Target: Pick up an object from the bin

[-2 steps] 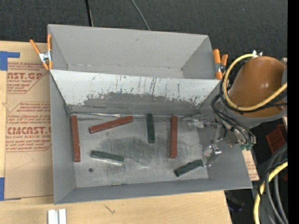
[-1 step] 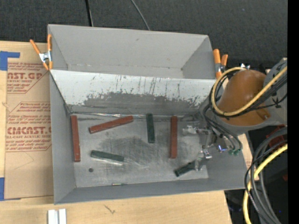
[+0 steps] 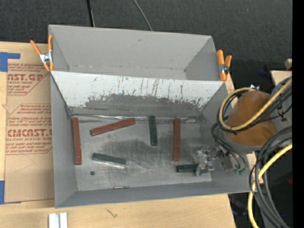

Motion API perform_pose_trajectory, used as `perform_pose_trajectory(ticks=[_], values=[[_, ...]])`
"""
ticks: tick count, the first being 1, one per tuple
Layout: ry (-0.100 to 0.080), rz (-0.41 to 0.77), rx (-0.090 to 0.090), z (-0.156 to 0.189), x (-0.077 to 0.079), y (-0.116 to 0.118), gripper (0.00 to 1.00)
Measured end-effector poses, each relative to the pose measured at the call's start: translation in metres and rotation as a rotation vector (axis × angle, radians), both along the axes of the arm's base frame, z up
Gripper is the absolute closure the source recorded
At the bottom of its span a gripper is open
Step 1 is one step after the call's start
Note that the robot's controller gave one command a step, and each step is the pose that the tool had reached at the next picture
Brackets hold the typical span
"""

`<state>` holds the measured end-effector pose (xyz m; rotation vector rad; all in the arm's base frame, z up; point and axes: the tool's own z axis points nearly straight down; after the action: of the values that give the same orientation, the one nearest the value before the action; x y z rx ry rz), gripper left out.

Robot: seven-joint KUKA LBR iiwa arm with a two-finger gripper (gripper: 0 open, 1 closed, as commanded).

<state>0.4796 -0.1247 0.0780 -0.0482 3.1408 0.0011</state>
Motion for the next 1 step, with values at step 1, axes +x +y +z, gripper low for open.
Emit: perform_pose_trajectory(ticks=[1], values=[[0.0, 0.0, 0.0, 0.0, 0.0, 0.0, 1.0]])
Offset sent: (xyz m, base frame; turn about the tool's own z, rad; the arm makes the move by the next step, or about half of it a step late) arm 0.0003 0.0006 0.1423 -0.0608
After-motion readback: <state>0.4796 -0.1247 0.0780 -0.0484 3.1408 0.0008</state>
